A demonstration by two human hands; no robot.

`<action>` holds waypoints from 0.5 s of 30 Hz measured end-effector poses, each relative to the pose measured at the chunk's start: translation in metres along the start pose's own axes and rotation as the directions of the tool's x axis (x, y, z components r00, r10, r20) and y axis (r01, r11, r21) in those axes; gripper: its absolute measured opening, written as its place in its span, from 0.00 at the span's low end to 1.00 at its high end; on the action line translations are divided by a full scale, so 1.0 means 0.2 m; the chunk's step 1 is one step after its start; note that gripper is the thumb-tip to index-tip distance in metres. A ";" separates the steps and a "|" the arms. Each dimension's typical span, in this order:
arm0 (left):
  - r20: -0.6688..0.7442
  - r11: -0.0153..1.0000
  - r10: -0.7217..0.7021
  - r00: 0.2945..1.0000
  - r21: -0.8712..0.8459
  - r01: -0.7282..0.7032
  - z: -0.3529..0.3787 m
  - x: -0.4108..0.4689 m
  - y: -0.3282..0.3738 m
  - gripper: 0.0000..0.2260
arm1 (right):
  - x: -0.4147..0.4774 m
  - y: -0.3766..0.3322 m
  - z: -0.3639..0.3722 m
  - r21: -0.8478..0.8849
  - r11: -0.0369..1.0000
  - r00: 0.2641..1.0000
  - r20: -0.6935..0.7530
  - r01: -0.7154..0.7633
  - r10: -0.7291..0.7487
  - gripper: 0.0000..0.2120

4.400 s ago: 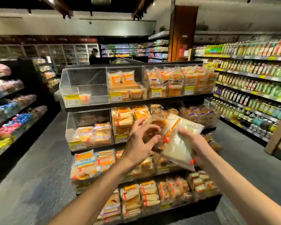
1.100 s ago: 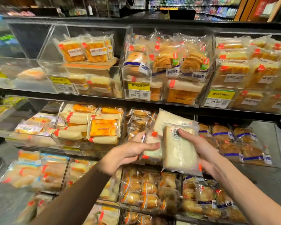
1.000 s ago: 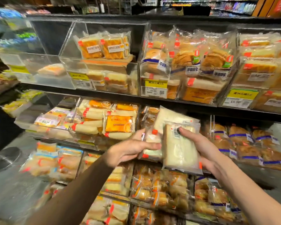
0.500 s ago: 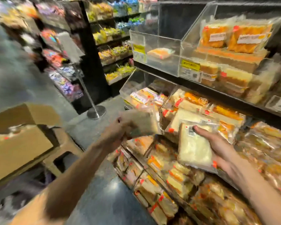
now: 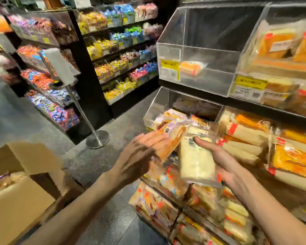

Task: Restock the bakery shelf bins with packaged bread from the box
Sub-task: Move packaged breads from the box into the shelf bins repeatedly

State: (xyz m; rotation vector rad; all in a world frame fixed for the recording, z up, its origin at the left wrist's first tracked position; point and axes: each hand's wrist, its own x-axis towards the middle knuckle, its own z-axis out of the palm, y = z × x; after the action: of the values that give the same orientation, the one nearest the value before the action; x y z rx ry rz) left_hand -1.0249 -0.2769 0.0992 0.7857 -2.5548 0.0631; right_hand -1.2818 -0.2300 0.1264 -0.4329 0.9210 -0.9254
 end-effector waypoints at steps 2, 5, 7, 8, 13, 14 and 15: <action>0.038 0.996 0.001 0.999 -0.086 0.003 -0.03 0.00 -0.10 0.26 | 0.07 0.05 0.09 0.003 1.000 0.999 -0.042 0.027 -0.026 0.27; -0.033 0.973 -0.062 0.998 -0.226 0.053 -0.06 0.04 -0.20 0.27 | 0.10 0.09 0.16 0.016 0.997 0.977 -0.198 0.078 -0.074 0.16; -0.067 0.903 -0.211 0.975 -0.394 0.169 -0.06 0.09 -0.26 0.22 | 0.08 0.10 0.15 0.040 0.993 0.959 -0.268 0.110 -0.095 0.16; -0.039 0.851 -0.284 0.958 -0.470 0.233 -0.05 0.13 -0.28 0.19 | 0.05 0.09 0.14 0.048 0.991 0.946 -0.306 0.128 -0.107 0.16; 0.111 0.749 -0.333 0.936 -0.572 0.335 0.08 0.43 -0.46 0.15 | -0.03 -0.06 0.06 0.075 0.974 0.865 -0.478 0.215 -0.155 0.11; 0.122 0.766 -0.303 0.945 -0.560 0.317 0.11 0.49 -0.48 0.16 | -0.03 -0.09 0.03 0.062 0.971 0.848 -0.501 0.232 -0.171 0.13; 0.145 0.794 -0.266 0.953 -0.527 0.302 0.14 0.55 -0.50 0.18 | -0.03 -0.11 0.01 0.056 0.967 0.837 -0.516 0.247 -0.184 0.15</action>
State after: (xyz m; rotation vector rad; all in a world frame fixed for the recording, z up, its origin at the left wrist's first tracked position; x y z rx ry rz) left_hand -1.0624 -0.4223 0.1136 0.9273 -2.2883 -0.7681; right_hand -1.2920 -0.2377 0.1454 -0.1869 1.3058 -1.3344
